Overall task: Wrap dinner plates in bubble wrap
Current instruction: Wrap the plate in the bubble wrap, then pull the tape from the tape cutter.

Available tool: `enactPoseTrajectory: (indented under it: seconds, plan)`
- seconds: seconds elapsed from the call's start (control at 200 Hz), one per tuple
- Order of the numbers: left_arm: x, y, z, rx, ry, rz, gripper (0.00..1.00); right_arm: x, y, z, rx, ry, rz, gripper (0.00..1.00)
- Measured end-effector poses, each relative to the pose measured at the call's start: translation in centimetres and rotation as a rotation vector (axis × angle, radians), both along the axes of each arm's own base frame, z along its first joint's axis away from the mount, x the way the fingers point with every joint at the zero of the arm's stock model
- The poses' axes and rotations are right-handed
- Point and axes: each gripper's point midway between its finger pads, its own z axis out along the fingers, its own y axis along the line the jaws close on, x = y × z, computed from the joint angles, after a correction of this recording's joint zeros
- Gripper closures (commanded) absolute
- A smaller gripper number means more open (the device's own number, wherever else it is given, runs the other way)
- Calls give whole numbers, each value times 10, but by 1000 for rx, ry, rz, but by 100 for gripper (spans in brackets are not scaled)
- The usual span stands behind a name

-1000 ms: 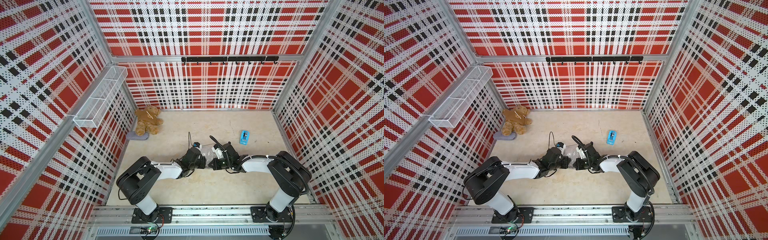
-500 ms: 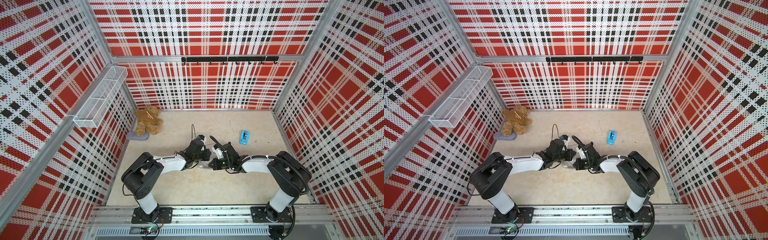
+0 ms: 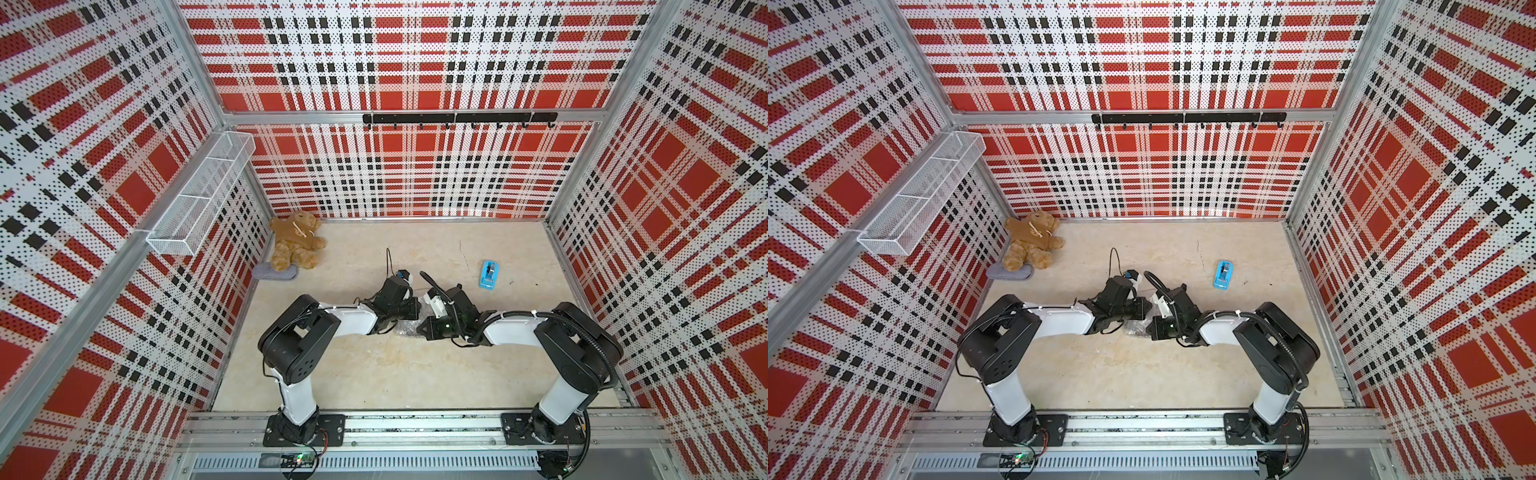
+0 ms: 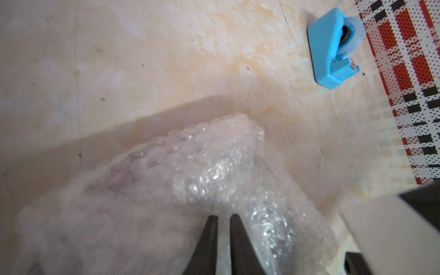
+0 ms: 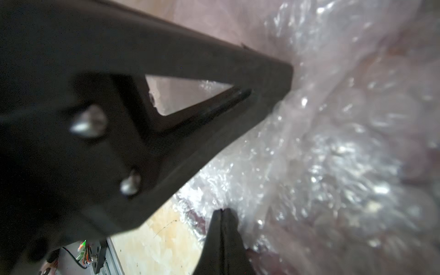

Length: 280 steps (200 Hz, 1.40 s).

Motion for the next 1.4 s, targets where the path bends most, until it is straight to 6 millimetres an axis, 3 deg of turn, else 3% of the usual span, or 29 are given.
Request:
enactPoseTrajectory:
  seconds: [0.291, 0.461, 0.596, 0.736, 0.797, 0.857, 0.962, 1.032, 1.112, 1.172, 1.227, 1.323, 1.403]
  plan:
    - [-22, 7, 20, -25, 20, 32, 80, 0, 0, 0, 1, -2, 0, 100]
    - [-45, -1, -8, -8, 96, 12, 84, 0, 0, 0, 2, -8, -2, 100]
    - [-39, -5, -15, -13, 89, 40, 86, 0, -4, 4, 0, -26, -8, 100]
    - [-35, -7, -15, -25, 78, 61, 87, 3, -14, 21, 0, -55, -9, 74]
    - [-35, -7, -15, -25, 74, 65, 87, 15, -28, 37, 8, -80, -46, 68]
    - [-34, -7, -15, -25, 71, 69, 87, 41, -52, 62, 21, -139, -137, 62]
    - [-35, -5, -15, -27, 68, 79, 88, 92, -127, 112, 39, -269, -384, 55]
    - [-35, -4, -15, -27, 65, 86, 89, 113, -184, 125, 39, -304, -536, 51]
    - [-35, -4, -15, -29, 62, 91, 92, 124, -244, 112, -3, -279, -674, 49]
    - [-36, -5, -15, -32, 63, 92, 95, 122, -266, 92, -54, -232, -702, 47]
    - [-36, -5, -15, -34, 60, 91, 100, 119, -268, 72, -92, -185, -673, 43]
    - [-36, -4, -15, -39, 56, 94, 100, 113, -262, 40, -127, -110, -606, 40]
    - [-36, -4, -14, -41, 53, 95, 100, 111, -258, 24, -134, -83, -570, 39]
